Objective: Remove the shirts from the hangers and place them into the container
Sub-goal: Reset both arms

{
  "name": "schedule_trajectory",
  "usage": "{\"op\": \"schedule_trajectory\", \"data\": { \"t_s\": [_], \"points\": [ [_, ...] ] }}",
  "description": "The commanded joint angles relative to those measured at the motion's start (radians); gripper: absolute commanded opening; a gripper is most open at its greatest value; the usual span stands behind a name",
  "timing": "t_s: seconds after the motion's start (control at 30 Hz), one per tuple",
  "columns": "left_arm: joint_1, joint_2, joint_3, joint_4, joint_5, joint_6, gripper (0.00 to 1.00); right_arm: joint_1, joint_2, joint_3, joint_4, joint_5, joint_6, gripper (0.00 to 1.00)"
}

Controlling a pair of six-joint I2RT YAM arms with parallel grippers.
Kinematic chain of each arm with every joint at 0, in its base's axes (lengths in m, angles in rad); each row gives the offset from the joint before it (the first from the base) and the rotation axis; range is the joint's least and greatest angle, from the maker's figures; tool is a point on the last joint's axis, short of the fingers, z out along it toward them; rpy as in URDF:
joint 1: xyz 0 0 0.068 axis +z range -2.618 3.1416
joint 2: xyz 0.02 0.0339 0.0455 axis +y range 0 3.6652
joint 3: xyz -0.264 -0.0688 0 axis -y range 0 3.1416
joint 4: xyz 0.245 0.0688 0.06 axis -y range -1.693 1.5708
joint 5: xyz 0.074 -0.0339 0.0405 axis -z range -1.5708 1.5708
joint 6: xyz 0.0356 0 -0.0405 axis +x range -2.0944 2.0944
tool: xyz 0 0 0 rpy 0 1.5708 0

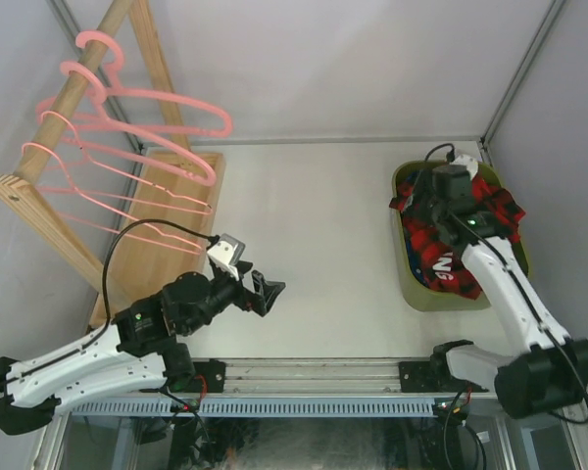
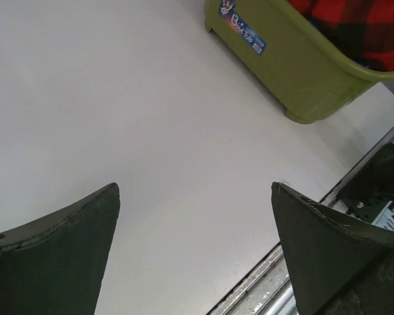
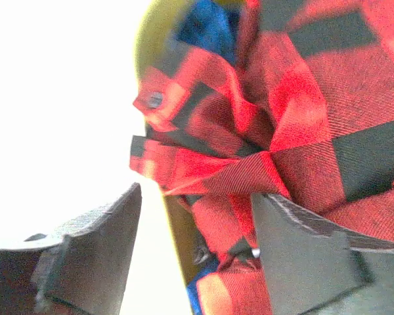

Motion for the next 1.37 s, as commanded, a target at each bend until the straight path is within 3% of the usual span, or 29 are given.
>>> {"op": "schedule_trajectory", "data": {
  "t_s": [0.0, 0.2, 0.37, 0.5, 0.6, 0.67, 0.73, 0.83, 1.07, 1.33],
  "points": [
    [0.0, 0.038, 0.155, -0.001, 0.099, 0.02, 1.0, -0.014, -0.16, 0.144, -0.015, -0.186, -0.063, 0.75],
    [0.0, 0.131, 0.309, -0.058, 0.218, 0.035, 1.0, -0.018, -0.335, 0.111, 0.026, -0.277, -0.035, 0.78],
    [0.0, 0.22, 0.465, -0.12, 0.233, 0.055, 1.0, -0.023, -0.446, 0.067, 0.072, -0.234, -0.046, 0.77],
    [0.0, 0.319, 0.658, -0.198, 0.099, 0.067, 1.0, -0.024, -0.506, 0.061, 0.068, -0.158, -0.098, 0.77],
    [0.005, 0.393, 0.799, -0.27, -0.094, 0.059, 1.0, -0.024, -0.544, 0.056, 0.048, -0.192, -0.126, 0.8],
    [0.058, 0.438, 0.877, -0.327, -0.169, 0.042, 1.0, -0.024, -0.564, 0.055, 0.026, -0.25, -0.137, 0.87],
    [0.176, 0.457, 0.937, -0.397, -0.134, -0.012, 1.0, -0.024, -0.585, 0.055, 0.004, -0.291, -0.133, 0.9],
    [0.272, 0.426, 0.975, -0.424, -0.124, -0.009, 1.0, -0.024, -0.62, 0.055, -0.025, -0.315, -0.141, 0.91],
    [0.271, 0.261, 0.876, -0.318, -0.217, 0.042, 1.0, -0.024, -0.678, 0.054, -0.097, -0.299, -0.101, 0.91],
    [0.268, 0.25, 0.843, -0.393, -0.407, -0.006, 1.0, -0.024, -0.683, 0.038, -0.101, -0.31, -0.072, 0.9]
  ]
}}
